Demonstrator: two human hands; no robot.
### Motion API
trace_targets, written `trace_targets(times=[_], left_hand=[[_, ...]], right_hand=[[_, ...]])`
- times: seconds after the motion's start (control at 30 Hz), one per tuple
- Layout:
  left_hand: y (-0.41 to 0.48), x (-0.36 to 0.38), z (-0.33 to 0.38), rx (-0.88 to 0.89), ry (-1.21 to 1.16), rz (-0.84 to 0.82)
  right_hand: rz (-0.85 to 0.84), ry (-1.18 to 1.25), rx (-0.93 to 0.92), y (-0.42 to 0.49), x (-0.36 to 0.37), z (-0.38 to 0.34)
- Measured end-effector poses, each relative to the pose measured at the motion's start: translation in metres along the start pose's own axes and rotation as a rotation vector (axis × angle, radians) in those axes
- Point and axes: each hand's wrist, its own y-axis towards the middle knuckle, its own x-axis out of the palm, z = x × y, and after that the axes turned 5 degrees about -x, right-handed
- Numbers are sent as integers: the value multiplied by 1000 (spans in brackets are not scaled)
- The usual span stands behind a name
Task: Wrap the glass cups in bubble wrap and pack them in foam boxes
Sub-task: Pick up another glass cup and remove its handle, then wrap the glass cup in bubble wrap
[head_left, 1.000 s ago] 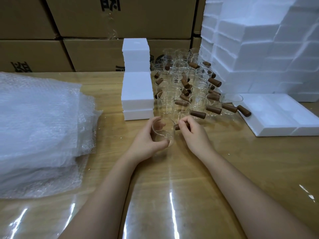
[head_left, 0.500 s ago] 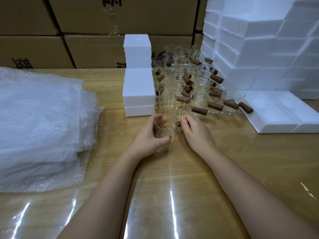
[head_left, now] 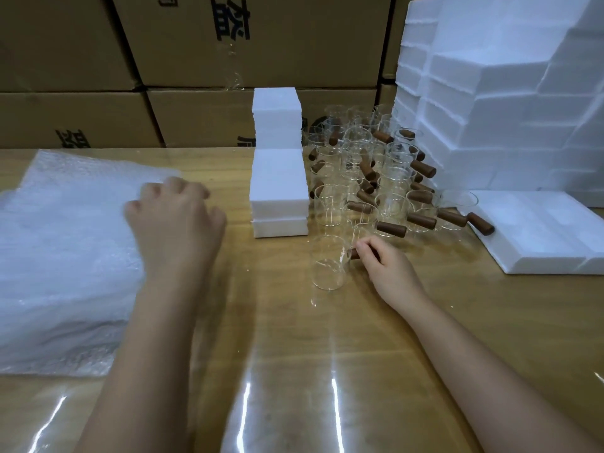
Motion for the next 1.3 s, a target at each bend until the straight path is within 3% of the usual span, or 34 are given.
trace_targets(times=[0.07, 0.23, 0.47, 0.67, 0.77, 0.9, 1.0, 1.1, 1.17, 1.3], left_hand=[[6, -7, -20, -95, 111, 43], [8, -7, -37, -195, 237, -184], [20, -9, -54, -181, 22, -213], [23, -23, -53, -213, -47, -63], [22, -37, -40, -191, -204, -40], [12, -61, -16, -39, -701, -226], [3, -71, 5, 137, -950, -553], [-3, -67, 16, 288, -985, -721], [-5, -63, 20, 345, -978, -733], [-5, -56, 23, 284, -1105, -791]], right_hand=[[5, 3, 9, 0, 0, 0], [17, 0, 26, 0, 0, -1], [8, 27, 28, -2, -1, -5], [16, 21, 32, -2, -1, -6], [40, 30, 20, -1, 1, -4], [165, -124, -34, -2, 6, -3], [301, -317, -85, -5, 6, -11], [365, -105, -157, 1, -9, -31], [281, 205, -126, 9, -30, -52], [-330, 665, -215, 13, -80, -75]])
